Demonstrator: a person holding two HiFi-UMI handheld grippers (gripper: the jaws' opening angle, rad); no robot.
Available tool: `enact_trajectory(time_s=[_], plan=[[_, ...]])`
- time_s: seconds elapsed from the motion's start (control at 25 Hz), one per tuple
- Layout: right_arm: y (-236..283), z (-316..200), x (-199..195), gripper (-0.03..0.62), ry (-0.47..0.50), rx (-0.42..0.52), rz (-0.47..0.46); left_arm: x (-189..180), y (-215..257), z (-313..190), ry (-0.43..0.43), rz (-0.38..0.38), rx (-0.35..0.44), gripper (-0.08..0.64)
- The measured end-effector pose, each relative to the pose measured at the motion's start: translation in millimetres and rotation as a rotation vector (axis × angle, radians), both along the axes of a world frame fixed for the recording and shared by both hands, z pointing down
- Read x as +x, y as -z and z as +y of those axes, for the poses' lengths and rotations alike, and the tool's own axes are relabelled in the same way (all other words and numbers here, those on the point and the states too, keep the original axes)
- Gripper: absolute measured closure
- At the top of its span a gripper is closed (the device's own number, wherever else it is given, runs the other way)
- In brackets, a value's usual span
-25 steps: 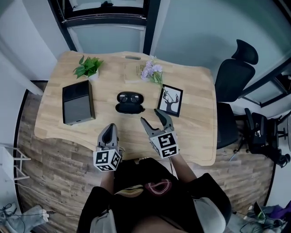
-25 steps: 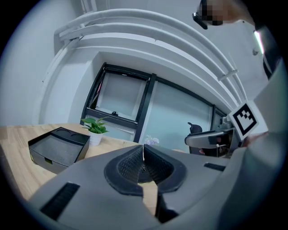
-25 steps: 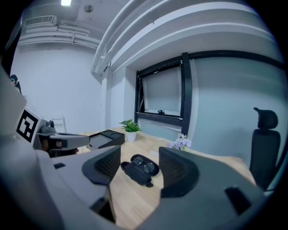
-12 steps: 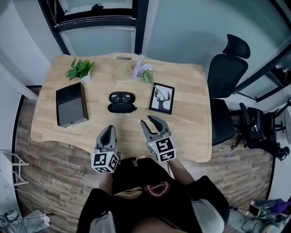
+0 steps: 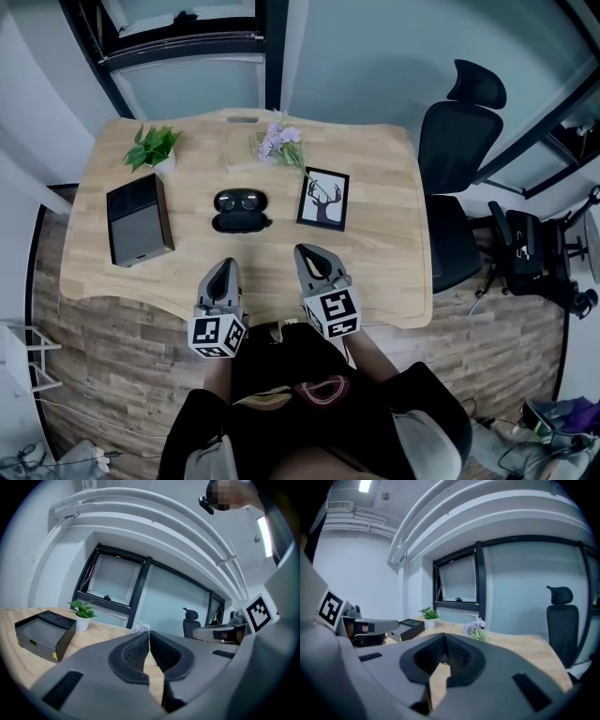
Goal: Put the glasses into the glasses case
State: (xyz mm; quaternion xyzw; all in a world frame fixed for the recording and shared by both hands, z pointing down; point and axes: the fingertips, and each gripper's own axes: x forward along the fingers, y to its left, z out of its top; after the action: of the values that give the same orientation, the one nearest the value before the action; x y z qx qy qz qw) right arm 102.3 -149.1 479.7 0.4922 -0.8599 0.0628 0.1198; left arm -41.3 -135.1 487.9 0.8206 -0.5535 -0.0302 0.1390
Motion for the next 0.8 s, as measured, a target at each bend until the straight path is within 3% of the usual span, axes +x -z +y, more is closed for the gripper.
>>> enact_trajectory(time_s=[0.12, 0.28, 0.64, 0.8], plan=[[4.5, 4.4, 4.9, 0.581, -0.017, 0.057, 0.023, 8.2, 0.7, 1.6, -0.015, 0.004, 0.004, 0.541], [-1.1, 4.3, 13.1, 0.582, -0.05, 0.032, 0.02, 15.0, 2.5, 2.0, -0.024, 0.008, 0.013, 0.541], [6.0, 5.6, 20.1, 0.583, -0.039, 0.07, 0.013, 21.6, 14.1, 5.6, -0.01, 0.002, 0.053, 0.541], [1.8, 9.9, 19.0, 0.581, -0.018, 0.065, 0.023, 29.0, 10.9, 11.5, -0.021, -0.046, 0.054, 0.541]])
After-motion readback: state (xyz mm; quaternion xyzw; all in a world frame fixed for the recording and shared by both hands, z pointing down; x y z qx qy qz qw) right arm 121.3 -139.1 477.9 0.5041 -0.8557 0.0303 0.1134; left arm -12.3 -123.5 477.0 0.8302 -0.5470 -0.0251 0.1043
